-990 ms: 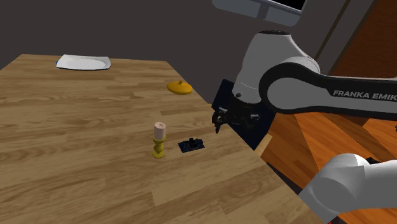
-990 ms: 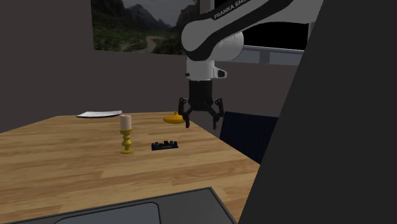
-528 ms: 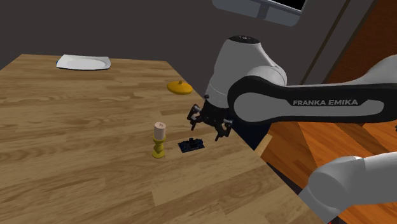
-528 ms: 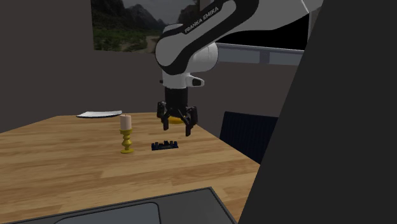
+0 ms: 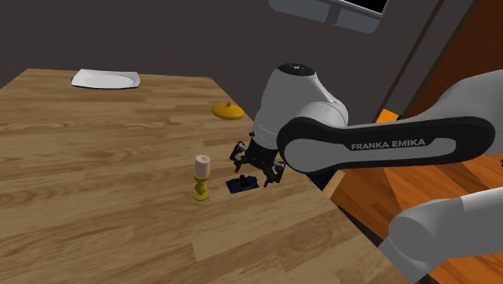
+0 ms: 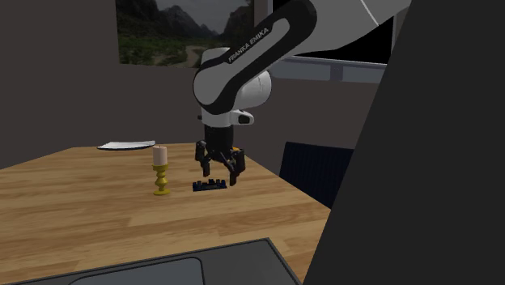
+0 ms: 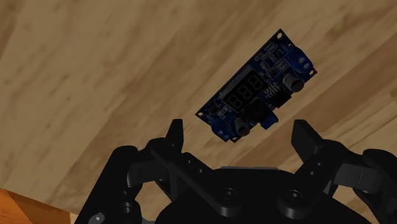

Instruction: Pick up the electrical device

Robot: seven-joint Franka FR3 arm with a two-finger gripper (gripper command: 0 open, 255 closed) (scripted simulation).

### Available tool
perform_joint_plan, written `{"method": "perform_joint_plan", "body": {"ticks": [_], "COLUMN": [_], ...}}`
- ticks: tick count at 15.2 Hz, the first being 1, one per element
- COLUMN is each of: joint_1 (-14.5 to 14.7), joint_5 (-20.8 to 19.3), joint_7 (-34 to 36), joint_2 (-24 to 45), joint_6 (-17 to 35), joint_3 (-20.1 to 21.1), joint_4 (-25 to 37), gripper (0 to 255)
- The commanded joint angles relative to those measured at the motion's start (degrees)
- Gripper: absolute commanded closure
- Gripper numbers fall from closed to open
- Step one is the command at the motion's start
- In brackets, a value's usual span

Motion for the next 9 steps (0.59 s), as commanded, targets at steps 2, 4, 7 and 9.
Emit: {"method": "perform_joint_plan", "body": {"ticks": [2, 4, 7, 9], "joint_1": [-0.1, -0.1, -0.1, -0.1], "joint_5": [0.0, 0.0, 0.0, 0.0], "joint_7": [0.2, 0.2, 0.2, 0.2], "joint_2": [0.3, 0.3, 0.3, 0.3], "joint_6": [0.9, 0.9, 0.9, 0.9], "joint_3": [0.4, 0.4, 0.4, 0.4], "joint_4": [-0.5, -0.5, -0.5, -0.5], "gripper": [0, 255, 255, 255]}}
